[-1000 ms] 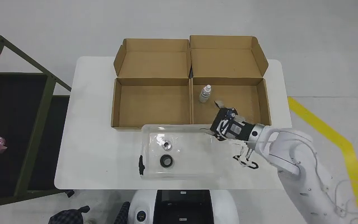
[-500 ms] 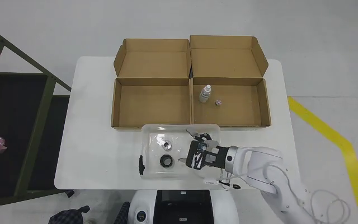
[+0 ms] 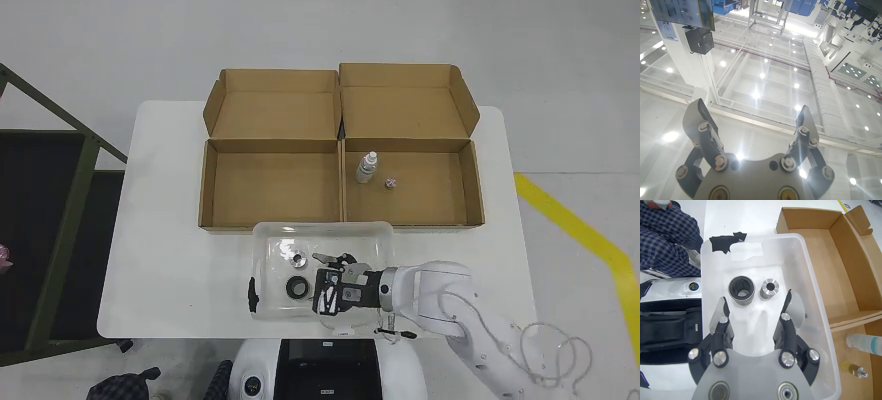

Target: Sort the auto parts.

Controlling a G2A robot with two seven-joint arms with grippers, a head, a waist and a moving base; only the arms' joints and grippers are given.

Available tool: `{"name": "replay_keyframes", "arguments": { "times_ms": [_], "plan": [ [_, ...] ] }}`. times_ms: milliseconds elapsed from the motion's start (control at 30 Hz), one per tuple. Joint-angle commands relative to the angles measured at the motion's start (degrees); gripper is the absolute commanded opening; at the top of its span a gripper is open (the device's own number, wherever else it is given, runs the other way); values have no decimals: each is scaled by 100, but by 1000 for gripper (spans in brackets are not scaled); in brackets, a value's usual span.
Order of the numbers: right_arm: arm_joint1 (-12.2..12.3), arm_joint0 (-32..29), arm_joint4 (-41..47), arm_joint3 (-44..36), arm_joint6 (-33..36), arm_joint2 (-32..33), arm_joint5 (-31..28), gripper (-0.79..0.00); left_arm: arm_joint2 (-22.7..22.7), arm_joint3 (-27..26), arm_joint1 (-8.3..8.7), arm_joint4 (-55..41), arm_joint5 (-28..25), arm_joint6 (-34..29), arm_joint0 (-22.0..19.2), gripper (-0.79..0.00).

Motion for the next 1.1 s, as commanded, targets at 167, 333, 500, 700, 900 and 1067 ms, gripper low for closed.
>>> {"name": "replay_keyframes", "arguments": {
  "times_ms": [167,333,500,700,900,1067],
  "plan": [
    [-51,220,-103,200,88,-244,-59,-283,0,0,0,0,0,0,0,0],
    [-90,334,-182,324,83,-414,-64,-296,0,0,0,0,0,0,0,0],
    [-135,443,-250,502,17,-576,-50,-296,0,0,0,0,0,0,0,0],
    [-177,551,-300,636,-35,-707,-62,-348,0,0,0,0,0,0,0,0],
    [-215,650,-297,767,-56,-822,-114,-369,0,0,0,0,0,0,0,0],
    [-255,746,-262,880,-69,-926,-157,-354,0,0,0,0,0,0,0,0]
  ]
}}
